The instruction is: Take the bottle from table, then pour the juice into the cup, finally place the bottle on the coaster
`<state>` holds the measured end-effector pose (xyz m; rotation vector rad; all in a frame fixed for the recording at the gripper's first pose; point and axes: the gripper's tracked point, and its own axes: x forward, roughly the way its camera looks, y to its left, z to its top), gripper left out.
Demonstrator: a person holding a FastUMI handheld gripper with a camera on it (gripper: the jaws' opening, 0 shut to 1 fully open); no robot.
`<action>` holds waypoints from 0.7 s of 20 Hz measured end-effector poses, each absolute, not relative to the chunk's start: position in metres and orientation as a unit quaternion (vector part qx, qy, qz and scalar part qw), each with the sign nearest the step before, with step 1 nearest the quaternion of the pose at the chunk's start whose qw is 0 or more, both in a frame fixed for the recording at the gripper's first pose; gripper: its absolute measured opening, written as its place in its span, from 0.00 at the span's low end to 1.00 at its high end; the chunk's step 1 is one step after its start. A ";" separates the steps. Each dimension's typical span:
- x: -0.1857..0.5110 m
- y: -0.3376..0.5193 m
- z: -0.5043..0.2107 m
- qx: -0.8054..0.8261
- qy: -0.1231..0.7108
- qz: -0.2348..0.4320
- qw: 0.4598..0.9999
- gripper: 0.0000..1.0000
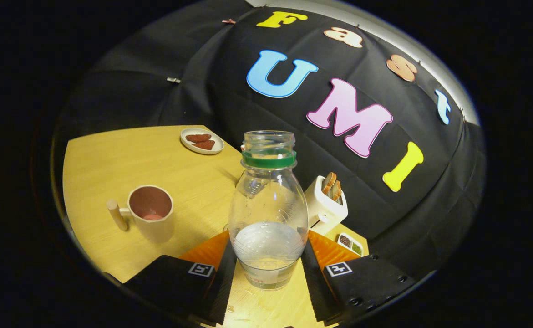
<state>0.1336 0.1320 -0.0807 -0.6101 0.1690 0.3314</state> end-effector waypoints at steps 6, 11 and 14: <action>0.138 0.143 -0.099 -0.357 0.093 0.143 0.919 0.74; 0.140 0.150 -0.102 -0.424 0.079 0.121 0.894 0.73; 0.144 0.151 -0.110 -0.466 0.079 0.107 0.875 0.73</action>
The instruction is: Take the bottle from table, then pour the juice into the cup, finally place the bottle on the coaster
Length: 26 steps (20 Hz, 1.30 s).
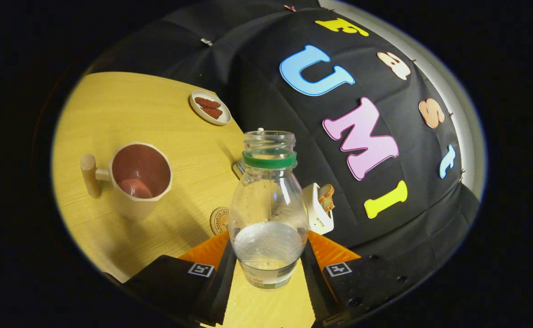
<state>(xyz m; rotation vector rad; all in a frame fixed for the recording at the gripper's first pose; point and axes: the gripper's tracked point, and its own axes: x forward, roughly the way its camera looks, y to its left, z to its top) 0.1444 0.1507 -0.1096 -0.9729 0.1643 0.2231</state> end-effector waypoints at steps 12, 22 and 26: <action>0.156 0.156 -0.119 -0.583 0.045 0.096 0.806 0.73; 0.164 0.183 -0.124 -0.662 -0.004 0.119 0.740 0.73; 0.167 0.189 -0.123 -0.687 -0.018 0.123 0.716 0.73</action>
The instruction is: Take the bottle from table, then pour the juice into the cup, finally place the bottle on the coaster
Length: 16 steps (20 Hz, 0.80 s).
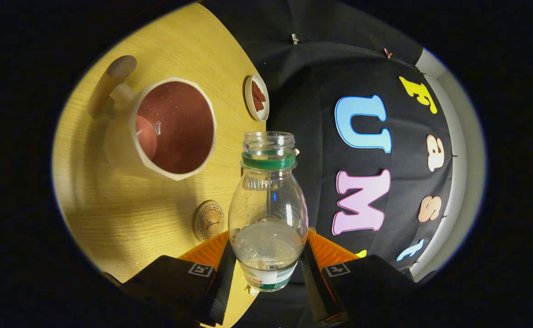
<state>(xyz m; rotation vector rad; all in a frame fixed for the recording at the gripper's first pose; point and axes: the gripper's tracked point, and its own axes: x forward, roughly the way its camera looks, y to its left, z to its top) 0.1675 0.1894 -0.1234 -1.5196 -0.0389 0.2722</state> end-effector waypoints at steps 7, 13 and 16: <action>0.175 0.198 -0.124 -0.720 -0.039 0.135 0.680 0.73; 0.178 0.200 -0.122 -0.739 -0.052 0.139 0.657 0.72; 0.180 0.201 -0.123 -0.751 -0.059 0.142 0.642 0.72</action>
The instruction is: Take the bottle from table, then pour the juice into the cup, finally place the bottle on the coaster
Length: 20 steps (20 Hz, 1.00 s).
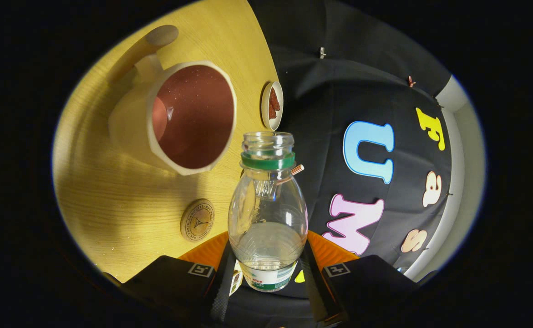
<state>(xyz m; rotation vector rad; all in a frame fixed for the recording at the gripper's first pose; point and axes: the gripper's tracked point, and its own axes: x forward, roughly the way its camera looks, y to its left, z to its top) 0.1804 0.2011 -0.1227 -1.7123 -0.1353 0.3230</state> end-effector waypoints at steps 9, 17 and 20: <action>0.181 0.201 -0.124 -0.771 -0.070 0.144 0.616 0.72; 0.183 0.202 -0.122 -0.785 -0.072 0.144 0.599 0.72; 0.181 0.202 -0.123 -0.790 -0.070 0.145 0.591 0.72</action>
